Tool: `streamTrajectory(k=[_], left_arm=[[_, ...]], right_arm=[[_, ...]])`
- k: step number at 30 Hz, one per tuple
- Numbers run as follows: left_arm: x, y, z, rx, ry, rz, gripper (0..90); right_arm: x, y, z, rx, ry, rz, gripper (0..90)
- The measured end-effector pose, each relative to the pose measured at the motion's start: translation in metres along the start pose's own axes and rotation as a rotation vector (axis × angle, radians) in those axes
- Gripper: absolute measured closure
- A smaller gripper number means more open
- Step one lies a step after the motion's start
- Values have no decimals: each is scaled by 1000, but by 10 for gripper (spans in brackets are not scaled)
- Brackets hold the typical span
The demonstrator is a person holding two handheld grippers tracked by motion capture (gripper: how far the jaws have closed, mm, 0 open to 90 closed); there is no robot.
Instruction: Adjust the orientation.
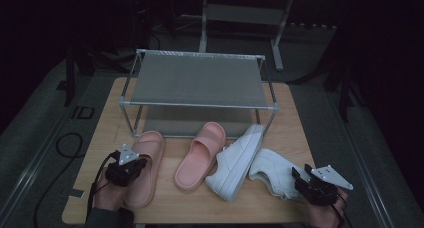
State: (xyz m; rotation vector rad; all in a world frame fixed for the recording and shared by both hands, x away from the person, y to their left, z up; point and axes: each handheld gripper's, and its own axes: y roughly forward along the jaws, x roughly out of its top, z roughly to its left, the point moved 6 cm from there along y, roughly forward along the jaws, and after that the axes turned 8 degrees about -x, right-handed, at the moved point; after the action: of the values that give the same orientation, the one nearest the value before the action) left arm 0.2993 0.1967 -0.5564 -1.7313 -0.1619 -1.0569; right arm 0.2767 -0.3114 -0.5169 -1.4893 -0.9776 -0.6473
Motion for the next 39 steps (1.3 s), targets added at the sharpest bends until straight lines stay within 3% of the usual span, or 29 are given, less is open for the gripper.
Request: streamTrajectory(k=[10, 28, 32, 39], left_arm=[[11, 13, 2, 16, 0, -41, 881], [20, 6, 6, 51, 40, -91, 898], [27, 11, 5, 40, 64, -97, 897], [43, 25, 3, -15, 70, -122, 897]], right_arm=[[0, 0, 0, 0, 0, -2, 519], [-1, 0, 0, 1, 0, -6, 519], [-1, 0, 0, 2, 0, -7, 519], [-1, 0, 0, 4, -1, -8, 519]])
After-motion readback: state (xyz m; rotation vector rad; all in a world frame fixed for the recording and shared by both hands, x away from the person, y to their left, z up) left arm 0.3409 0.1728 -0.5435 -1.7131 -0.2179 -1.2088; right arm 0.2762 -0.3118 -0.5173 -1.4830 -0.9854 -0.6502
